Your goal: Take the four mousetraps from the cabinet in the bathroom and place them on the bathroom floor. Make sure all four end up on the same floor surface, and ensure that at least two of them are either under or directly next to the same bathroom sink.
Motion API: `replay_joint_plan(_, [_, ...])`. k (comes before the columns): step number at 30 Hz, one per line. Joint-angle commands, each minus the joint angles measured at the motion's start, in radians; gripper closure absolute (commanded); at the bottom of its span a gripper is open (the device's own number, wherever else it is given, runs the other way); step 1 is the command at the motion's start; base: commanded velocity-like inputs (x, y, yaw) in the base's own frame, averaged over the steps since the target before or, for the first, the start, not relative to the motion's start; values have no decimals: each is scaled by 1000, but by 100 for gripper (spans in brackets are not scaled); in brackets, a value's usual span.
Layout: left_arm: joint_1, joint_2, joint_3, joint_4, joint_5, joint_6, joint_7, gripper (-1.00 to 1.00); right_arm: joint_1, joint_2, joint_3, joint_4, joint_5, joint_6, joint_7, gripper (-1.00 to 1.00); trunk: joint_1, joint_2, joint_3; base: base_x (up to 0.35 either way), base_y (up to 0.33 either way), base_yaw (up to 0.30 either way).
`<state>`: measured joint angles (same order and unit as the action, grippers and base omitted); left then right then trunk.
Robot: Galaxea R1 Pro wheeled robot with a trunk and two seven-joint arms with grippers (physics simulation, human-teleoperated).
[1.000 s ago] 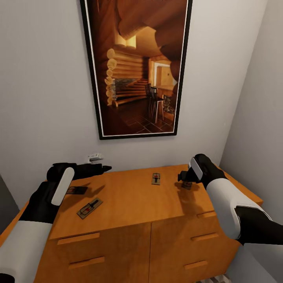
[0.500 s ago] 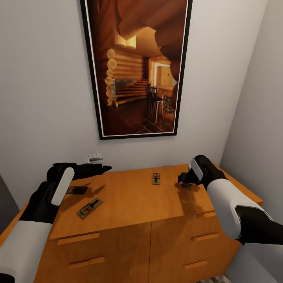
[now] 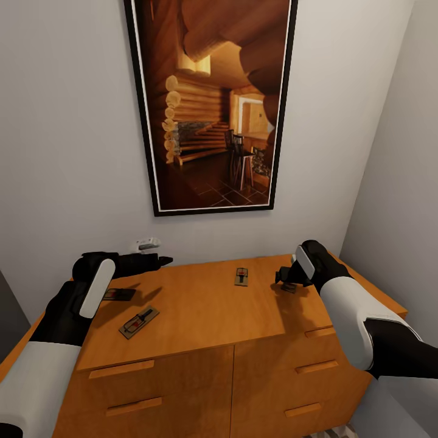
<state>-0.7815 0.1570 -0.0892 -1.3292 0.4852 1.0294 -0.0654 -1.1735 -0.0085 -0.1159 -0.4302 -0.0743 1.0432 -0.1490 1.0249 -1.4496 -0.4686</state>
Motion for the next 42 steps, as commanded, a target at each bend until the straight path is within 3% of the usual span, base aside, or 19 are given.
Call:
replay_joint_plan(1, [-1, 1, -1, -1, -7, 3, -7, -100, 0, 0, -2, 72, 8, 4, -10, -100, 0, 0, -1, 0, 0, 0])
replay_joint_plan(42, [-1, 1, -1, -1, -6, 3, -7, -100, 0, 0, -2, 73, 8, 4, -9, -100, 0, 0, -1, -15, 0, 0])
